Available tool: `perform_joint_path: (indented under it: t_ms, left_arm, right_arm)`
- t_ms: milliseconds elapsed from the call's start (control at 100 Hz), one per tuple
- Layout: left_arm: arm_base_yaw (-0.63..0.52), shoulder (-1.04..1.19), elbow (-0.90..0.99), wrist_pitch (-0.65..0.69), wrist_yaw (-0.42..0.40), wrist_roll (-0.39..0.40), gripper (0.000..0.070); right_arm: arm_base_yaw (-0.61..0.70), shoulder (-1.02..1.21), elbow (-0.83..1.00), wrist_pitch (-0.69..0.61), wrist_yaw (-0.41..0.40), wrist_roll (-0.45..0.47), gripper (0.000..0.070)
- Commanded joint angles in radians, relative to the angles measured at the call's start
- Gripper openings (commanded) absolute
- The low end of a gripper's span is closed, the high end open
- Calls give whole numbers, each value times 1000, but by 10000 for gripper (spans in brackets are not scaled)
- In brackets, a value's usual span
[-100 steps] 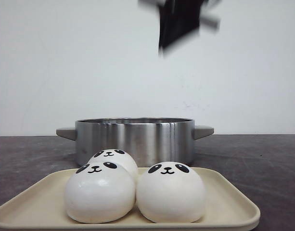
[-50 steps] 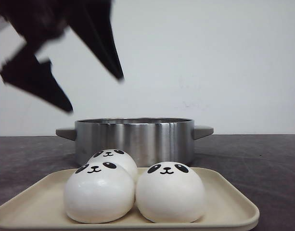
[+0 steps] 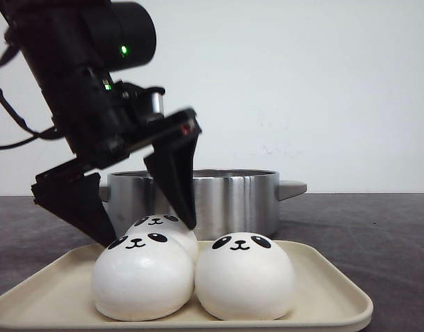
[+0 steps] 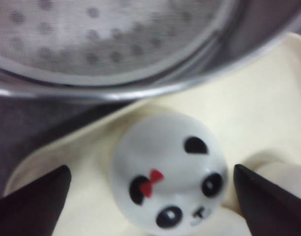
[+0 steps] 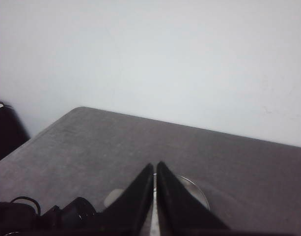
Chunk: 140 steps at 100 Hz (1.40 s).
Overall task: Steam buns
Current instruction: 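Grasp the farther panda bun nearest the left gripper and lift it, then lower the held bun into the pot and open the left gripper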
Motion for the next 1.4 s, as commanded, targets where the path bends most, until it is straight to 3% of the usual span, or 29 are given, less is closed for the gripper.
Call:
perform_joint_path:
  t_ms: [0, 180, 290, 490, 660, 740, 880, 940, 1130, 1390]
  left_arm:
    - [-10, 29, 13, 8, -19, -19, 559]
    - [-9, 45, 13, 21, -24, -19, 278]
    - [-9, 45, 13, 21, -24, -19, 0]
    - [-10, 11, 23, -35, 16, -16, 3]
    - [-33, -172, 24, -42, 71, -7, 3]
    - [-36, -285, 24, -7, 25, -16, 3]
    - [-32, -439, 24, 134, -203, -24, 3]
    - [-17, -470, 26, 206, -256, -11, 3]
    - [68, -430, 79, 274, -249, -6, 3]
    - [135, -183, 200, 273, -230, 33, 3]
  right_arm:
    - [11, 8, 16, 1, 3, 14, 1]
    - [11, 8, 16, -13, 4, 14, 1]
    - [11, 9, 16, -23, 4, 14, 2]
    - [11, 10, 15, -23, 9, 14, 2]
    - [11, 10, 15, -23, 22, 14, 2]
    - [11, 10, 15, -23, 21, 14, 1]
    - [11, 10, 15, -23, 21, 14, 2]
    - [11, 10, 15, -23, 21, 14, 2]
    - [11, 16, 15, -21, 21, 14, 1]
    - [11, 35, 14, -20, 23, 3, 2]
